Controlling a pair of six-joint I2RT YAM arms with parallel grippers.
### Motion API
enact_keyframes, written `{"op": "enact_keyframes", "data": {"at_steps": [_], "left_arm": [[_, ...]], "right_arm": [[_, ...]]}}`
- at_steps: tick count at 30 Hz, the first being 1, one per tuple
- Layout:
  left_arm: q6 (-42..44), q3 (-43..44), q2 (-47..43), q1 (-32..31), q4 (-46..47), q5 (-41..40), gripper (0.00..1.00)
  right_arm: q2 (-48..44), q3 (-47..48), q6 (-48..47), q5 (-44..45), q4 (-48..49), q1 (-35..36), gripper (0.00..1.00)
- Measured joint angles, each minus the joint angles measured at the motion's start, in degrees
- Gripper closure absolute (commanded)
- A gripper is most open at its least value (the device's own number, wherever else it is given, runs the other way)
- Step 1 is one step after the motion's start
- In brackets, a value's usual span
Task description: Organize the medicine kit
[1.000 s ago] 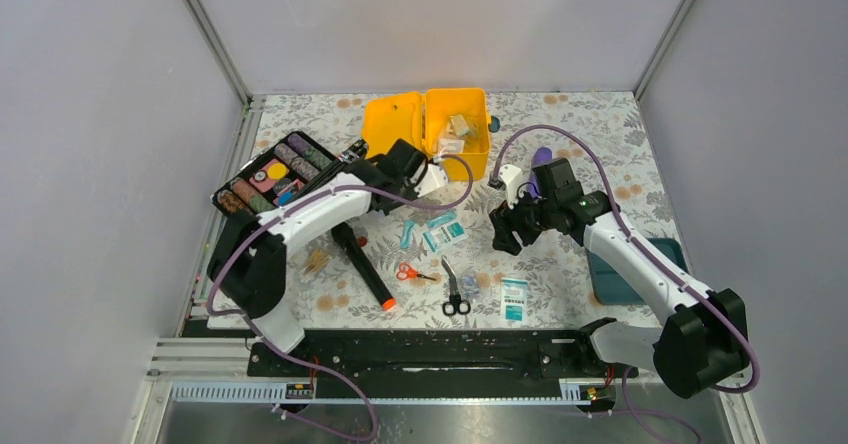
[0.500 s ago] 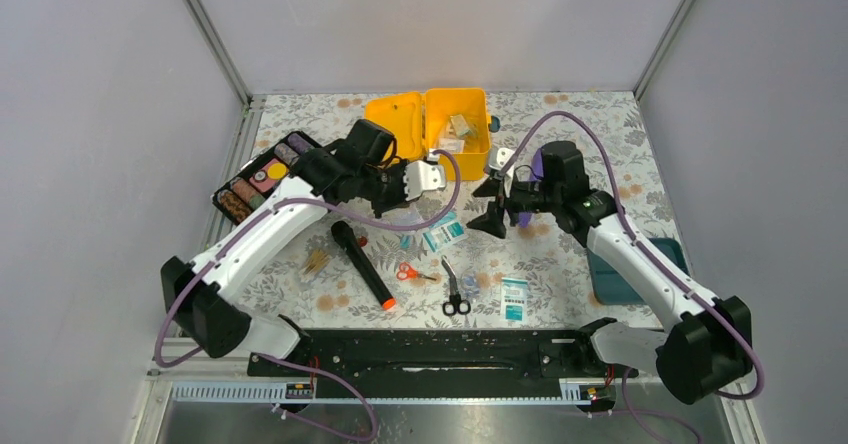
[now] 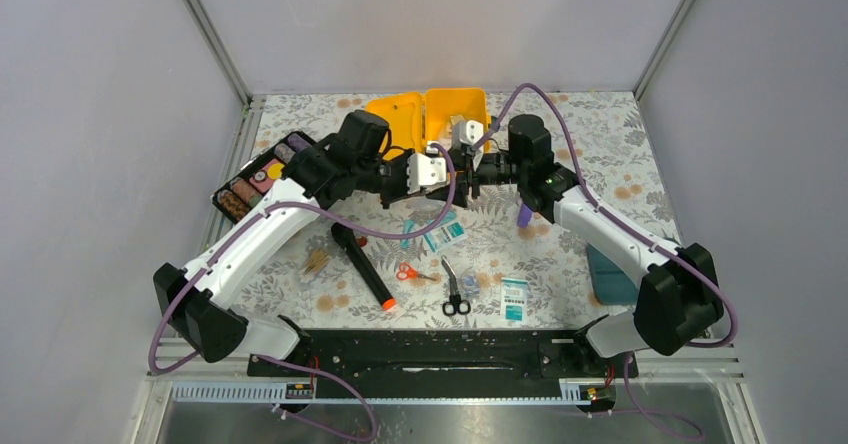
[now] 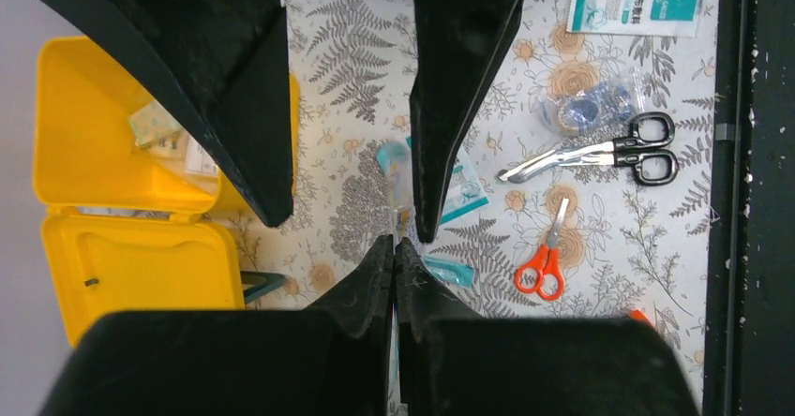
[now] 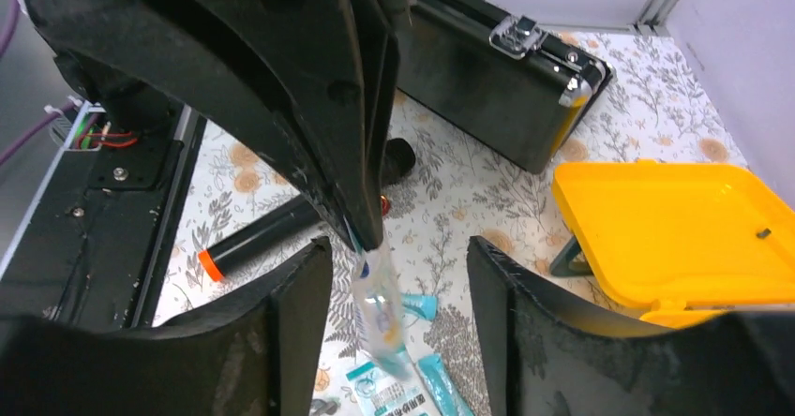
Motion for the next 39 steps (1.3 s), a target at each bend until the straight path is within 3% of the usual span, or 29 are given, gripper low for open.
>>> {"op": "enact_keyframes", "data": {"at_steps": [3, 7, 9, 14, 15, 16, 19, 20, 22, 24, 31, 34, 39], "left_arm": [[-0.57, 0.04, -0.42, 0.0, 1.29, 0.07, 1.0], [-2.27, 0.28, -1.05, 0.0, 2.82, 0.11, 1.0], [-3.1, 0.31, -1.55, 0.0, 3.56, 0.22, 1.0], [-4.02, 0.31, -2.36, 0.0, 4.72, 0.28, 1.0], [-4.09, 0.31, -2.38, 0.0, 4.66, 0.26, 1.0], [-4.15, 0.26, -2.36, 0.0, 4.72, 0.13, 0.99], [-6.08, -0.87, -2.75, 0.0, 7.1, -2.36, 0.56], [-6.67, -1.68, -3.19, 0.0, 8.39, -3.67, 0.46], [-8.46, -3.98, -4.83, 0.09, 11.17, -6.88, 0.3], [-11.26, -7.08, -7.23, 0.59, 14.8, -10.6, 0.21], [-17.88, -13.66, -15.5, 3.26, 21.0, -19.08, 0.18], [-19.47, -14.95, -17.0, 3.61, 21.44, -20.22, 0.18], [-22.91, -16.74, -17.22, 5.84, 21.68, -20.44, 0.18]], "right_arm": [[0.55, 1.2, 0.79, -0.59, 0.33, 0.42, 0.42], [0.76, 1.22, 0.94, -1.42, -0.31, 0.46, 0.54], [0.81, 1.22, 0.74, -1.4, -1.16, 0.46, 0.63], [1.03, 1.25, -0.11, -0.76, -3.1, 0.46, 0.98], [1.14, 1.36, 0.02, -0.35, -3.17, 0.48, 1.0], [1.2, 1.4, -0.11, 0.15, -3.15, 0.5, 1.0], [1.6, 2.19, 1.62, 2.93, -3.15, 0.57, 1.0], [1.95, 2.64, 2.49, 4.57, -3.23, 0.44, 1.0], [3.26, 3.98, 4.96, 8.33, -3.39, 0.07, 1.0], [5.33, 6.36, 7.98, 14.47, -4.04, -0.57, 1.0], [13.7, 16.74, 14.93, 41.22, -5.53, -3.78, 1.0], [19.93, 25.42, 18.93, 52.92, -9.75, -4.57, 1.0], [28.52, 34.14, 24.5, 61.88, -17.11, -4.96, 1.0]]}}
